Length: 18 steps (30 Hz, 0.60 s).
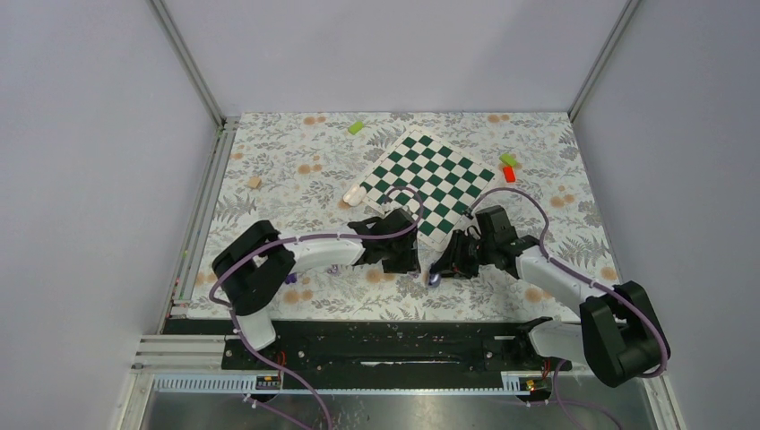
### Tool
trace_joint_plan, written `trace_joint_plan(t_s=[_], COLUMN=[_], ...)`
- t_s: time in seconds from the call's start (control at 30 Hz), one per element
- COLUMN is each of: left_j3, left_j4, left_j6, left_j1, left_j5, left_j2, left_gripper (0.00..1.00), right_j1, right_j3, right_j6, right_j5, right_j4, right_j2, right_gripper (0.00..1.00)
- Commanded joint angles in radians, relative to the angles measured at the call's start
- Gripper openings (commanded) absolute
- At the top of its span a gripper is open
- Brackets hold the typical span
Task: Insert the wireless bluetooth earbuds into the charging case
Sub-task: Pick up the left earbud from the center of the board.
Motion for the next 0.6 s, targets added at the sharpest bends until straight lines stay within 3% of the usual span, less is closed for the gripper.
trace_joint_plan(t_s=[0.0, 0.57], left_j3=[-0.015, -0.109], left_j4=[0.092, 0.267], left_j6=[-0.026, -0.068], left_j1=[0.009, 0.05], left_j5=[0.066, 0.146], left_j2=[0.035, 0.03], left_gripper=[0.42, 0.42], right_j1=[0.009, 0.01], right_j3=[0.036, 0.017], right_j6=[0.02, 0.05], right_j5=[-0.005, -0.007], right_j4=[0.065, 0.133], right_j2=[0.019, 0.086], right_gripper=[0.0, 0.0])
